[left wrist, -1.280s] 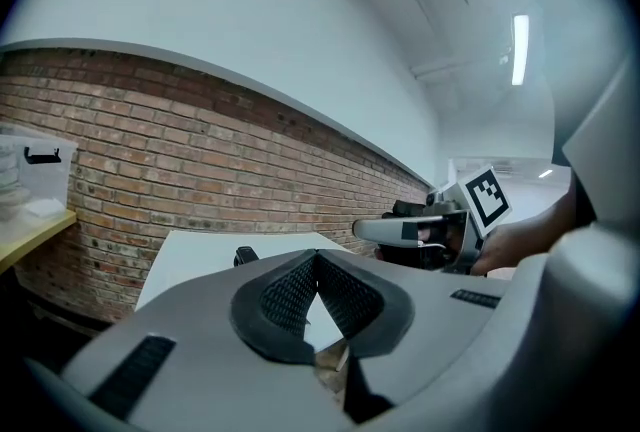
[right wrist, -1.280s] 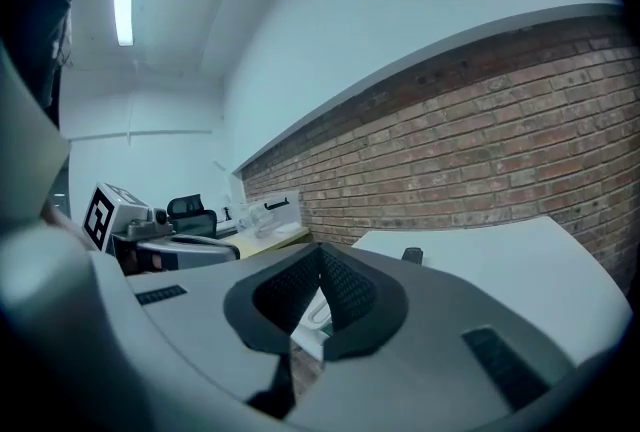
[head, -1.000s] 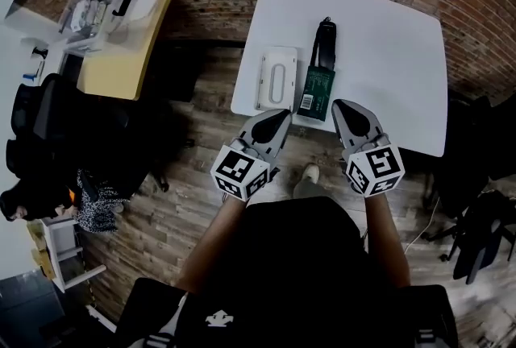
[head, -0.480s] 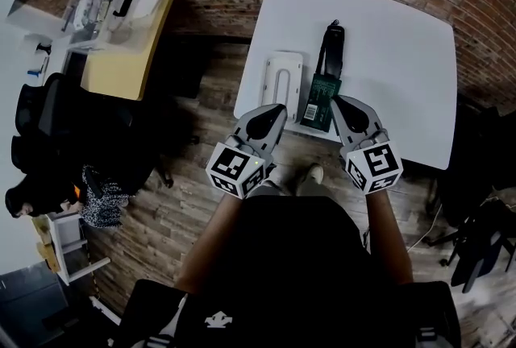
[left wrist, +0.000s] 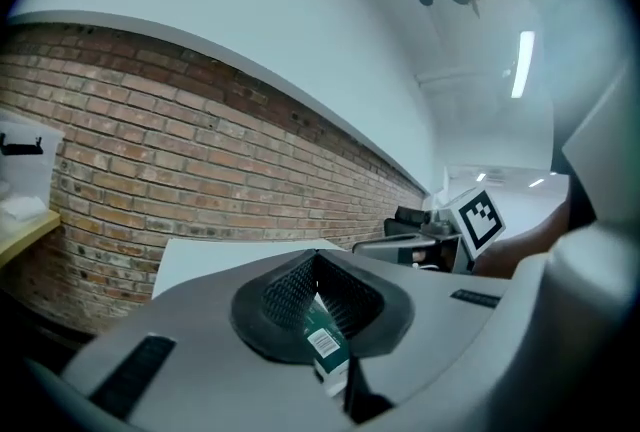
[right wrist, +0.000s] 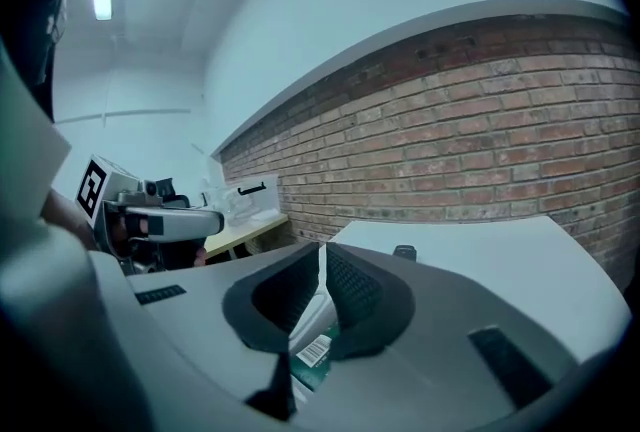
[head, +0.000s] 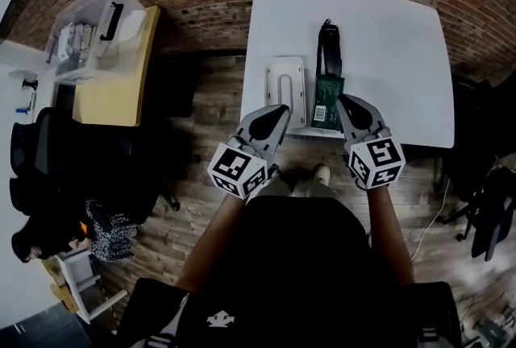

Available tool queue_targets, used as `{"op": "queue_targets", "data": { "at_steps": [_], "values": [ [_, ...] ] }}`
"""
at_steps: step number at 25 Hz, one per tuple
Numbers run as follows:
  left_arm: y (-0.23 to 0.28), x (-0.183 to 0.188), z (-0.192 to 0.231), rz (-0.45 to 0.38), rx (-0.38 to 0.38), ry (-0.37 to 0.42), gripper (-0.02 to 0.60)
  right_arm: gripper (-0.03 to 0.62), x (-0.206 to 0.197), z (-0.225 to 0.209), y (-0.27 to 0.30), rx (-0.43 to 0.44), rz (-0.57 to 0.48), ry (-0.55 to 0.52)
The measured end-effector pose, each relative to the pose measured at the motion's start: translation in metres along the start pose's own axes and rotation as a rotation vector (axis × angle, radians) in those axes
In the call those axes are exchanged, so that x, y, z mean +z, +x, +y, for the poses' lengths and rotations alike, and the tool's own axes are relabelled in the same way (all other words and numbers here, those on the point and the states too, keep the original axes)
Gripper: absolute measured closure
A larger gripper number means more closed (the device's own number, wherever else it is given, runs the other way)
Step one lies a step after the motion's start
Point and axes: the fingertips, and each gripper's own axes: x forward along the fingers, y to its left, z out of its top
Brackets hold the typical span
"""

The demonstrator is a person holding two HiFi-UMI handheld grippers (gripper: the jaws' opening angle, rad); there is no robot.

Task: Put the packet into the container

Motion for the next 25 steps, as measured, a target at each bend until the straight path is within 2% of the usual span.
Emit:
{"op": "queue_targets", "data": {
  "at_steps": [5, 13, 16, 22, 25],
  "values": [
    [-0.002, 0.010, 0.018, -0.022, -0.098, 0.002, 0.575, 0.583, -0.011, 0.002, 0.010, -0.135, 0.038, 0.044],
    [-0.007, 0.005, 0.042, -0.001, -0.160, 0.003, 0.575, 0.392, -0.042, 0.006, 0.029, -0.283, 0.111, 0.108],
    [-0.009, 0.005, 0.045, 0.000, -0.175, 0.007, 0.575, 0.270, -0.056, 0.002, 0.038, -0.313, 0.131, 0.159],
    [-0.017, 0.002, 0.061, 0.017, -0.179, 0.005, 0.575, 0.198, -0.095, -0.024, 0.044, -0.493, 0.202, 0.192],
    [-0.017, 0.000, 0.063, 0.021, -0.181, 0.001, 0.575, 0.161, -0.116, -0.030, 0.050, -0.542, 0.268, 0.195]
  ]
}}
